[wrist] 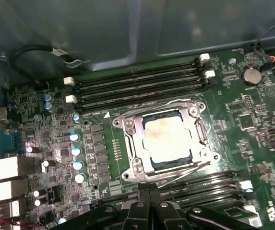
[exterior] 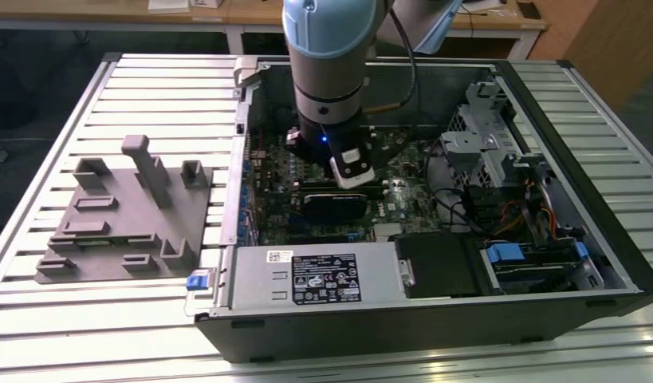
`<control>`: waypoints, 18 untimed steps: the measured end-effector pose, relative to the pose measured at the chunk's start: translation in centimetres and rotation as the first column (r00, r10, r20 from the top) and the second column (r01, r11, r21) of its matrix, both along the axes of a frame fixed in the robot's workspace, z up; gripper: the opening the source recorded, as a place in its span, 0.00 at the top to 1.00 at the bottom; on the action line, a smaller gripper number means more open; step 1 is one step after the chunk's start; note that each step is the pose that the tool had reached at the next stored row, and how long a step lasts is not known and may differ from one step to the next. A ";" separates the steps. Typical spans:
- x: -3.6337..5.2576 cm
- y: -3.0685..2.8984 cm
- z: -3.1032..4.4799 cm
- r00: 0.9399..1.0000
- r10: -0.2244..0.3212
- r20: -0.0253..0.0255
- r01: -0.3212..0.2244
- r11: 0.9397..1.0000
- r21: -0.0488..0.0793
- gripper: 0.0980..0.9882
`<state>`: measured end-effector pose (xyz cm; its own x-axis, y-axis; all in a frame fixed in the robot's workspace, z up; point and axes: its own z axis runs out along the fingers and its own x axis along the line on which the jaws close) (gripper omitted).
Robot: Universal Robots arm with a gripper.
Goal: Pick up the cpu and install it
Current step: 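Install the second cpu locking lever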
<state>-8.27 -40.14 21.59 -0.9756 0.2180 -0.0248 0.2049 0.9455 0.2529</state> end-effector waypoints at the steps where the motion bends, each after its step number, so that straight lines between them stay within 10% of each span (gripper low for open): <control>1: -0.04 0.00 -0.07 1.000 0.001 0.000 -0.001 1.000 0.009 0.99; 18: -0.66 -0.01 -1.84 1.000 0.004 0.001 -0.004 0.998 0.062 0.99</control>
<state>-8.93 -40.14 19.75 -0.9764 0.2155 -0.0118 0.2012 0.9289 0.3109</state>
